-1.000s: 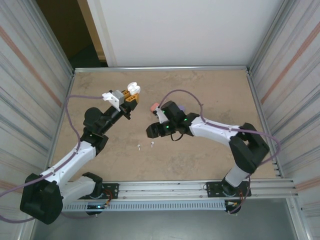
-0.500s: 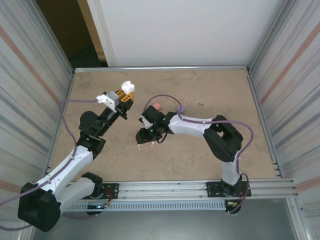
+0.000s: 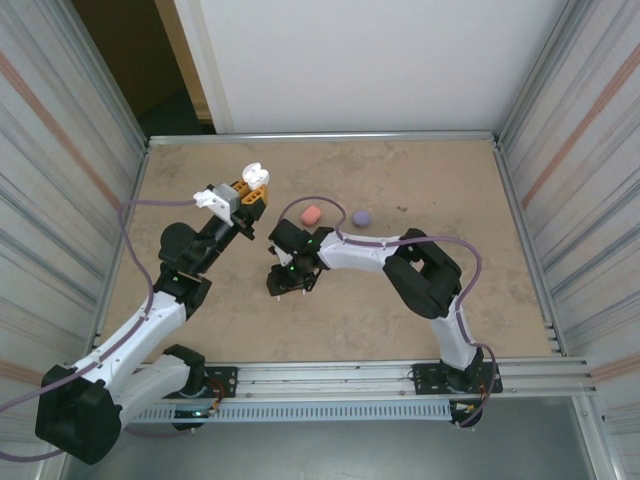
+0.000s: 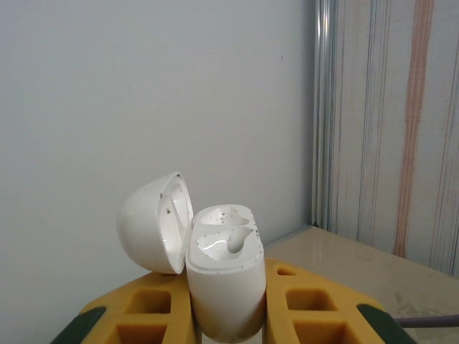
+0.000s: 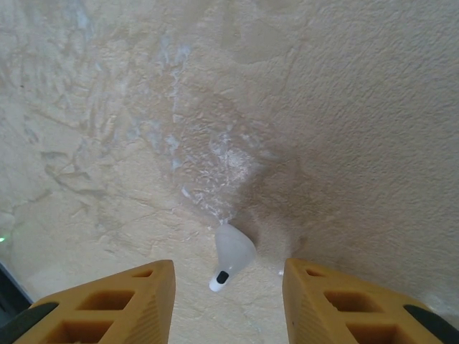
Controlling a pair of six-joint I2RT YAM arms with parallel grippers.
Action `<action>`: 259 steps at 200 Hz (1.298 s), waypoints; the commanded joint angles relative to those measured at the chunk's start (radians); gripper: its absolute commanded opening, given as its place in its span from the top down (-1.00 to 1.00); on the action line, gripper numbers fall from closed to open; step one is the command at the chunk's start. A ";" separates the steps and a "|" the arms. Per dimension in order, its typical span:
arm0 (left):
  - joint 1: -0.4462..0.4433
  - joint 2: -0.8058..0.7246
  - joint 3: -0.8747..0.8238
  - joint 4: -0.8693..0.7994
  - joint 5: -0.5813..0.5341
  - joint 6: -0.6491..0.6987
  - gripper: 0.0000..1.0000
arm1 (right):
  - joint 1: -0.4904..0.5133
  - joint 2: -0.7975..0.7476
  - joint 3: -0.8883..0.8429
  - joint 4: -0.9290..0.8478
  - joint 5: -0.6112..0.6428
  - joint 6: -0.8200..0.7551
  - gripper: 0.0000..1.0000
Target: Insert the wireless bluetooth earbuds into the charging case
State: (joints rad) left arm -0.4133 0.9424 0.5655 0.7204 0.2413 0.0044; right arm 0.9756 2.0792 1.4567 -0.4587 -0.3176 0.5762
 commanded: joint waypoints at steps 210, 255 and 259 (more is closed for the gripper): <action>0.004 -0.001 0.008 0.005 0.001 0.016 1.00 | 0.020 0.073 0.043 -0.026 0.029 0.001 0.54; 0.004 -0.002 0.007 0.005 0.001 0.016 1.00 | 0.021 0.063 0.033 -0.016 0.042 -0.005 0.61; 0.004 -0.001 0.008 0.005 0.001 0.015 1.00 | 0.020 0.061 0.031 -0.014 0.043 -0.006 0.62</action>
State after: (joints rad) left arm -0.4133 0.9440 0.5655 0.7063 0.2417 0.0044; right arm 0.9871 2.1204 1.4906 -0.4732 -0.2897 0.5739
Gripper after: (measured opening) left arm 0.208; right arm 0.198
